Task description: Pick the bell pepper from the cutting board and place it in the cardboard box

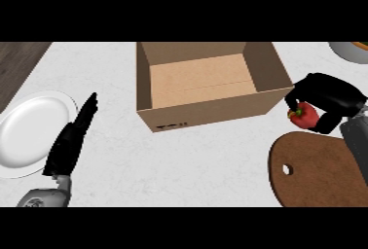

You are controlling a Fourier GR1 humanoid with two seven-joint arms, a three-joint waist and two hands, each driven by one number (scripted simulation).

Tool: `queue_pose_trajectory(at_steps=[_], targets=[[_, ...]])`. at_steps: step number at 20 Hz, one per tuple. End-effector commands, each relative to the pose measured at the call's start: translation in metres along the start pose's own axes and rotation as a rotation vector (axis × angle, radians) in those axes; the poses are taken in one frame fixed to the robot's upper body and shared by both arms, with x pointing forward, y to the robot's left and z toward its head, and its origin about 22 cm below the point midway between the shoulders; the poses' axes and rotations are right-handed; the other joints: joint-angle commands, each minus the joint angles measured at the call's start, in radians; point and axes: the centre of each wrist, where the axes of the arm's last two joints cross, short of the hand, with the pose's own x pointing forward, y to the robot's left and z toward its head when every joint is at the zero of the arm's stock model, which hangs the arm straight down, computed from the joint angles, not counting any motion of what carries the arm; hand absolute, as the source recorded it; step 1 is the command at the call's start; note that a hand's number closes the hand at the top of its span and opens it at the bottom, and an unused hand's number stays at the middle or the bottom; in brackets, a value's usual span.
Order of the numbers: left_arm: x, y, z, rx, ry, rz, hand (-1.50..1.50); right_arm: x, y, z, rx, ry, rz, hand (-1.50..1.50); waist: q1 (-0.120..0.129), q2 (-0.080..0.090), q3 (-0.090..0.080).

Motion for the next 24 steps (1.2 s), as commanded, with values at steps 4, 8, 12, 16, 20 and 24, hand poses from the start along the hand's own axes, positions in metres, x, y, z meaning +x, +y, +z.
queue_pose_trajectory(at_steps=[4, 8, 12, 16, 20, 24], targets=[[0.007, -0.006, -0.009, -0.028, -0.021, 0.008, 0.0, -0.029, -0.056, -0.029, -0.089, -0.116, -0.007, 1.5, 0.036, 0.014, 0.002], [0.005, -0.008, -0.007, -0.032, -0.02, -0.007, 0.0, -0.04, -0.072, -0.038, -0.155, -0.136, -0.027, 1.5, 0.026, 0.01, 0.002], [0.006, -0.008, -0.01, -0.012, -0.018, -0.004, 0.0, -0.047, -0.094, -0.046, -0.214, -0.247, -0.153, 1.5, 0.011, 0.005, 0.001], [0.004, -0.014, -0.008, -0.03, -0.008, 0.01, 0.0, -0.045, -0.104, -0.058, -0.306, -0.41, -0.376, 1.5, 0.004, 0.002, 0.001], [-0.003, -0.009, -0.003, -0.001, 0.017, -0.003, 0.0, -0.039, -0.117, -0.072, -0.347, -0.534, -0.475, 1.5, -0.012, -0.009, 0.0], [-0.008, -0.004, -0.003, 0.015, 0.03, -0.003, 0.0, -0.029, -0.128, -0.086, -0.328, -0.622, -0.522, 1.5, -0.036, -0.016, -0.001]])
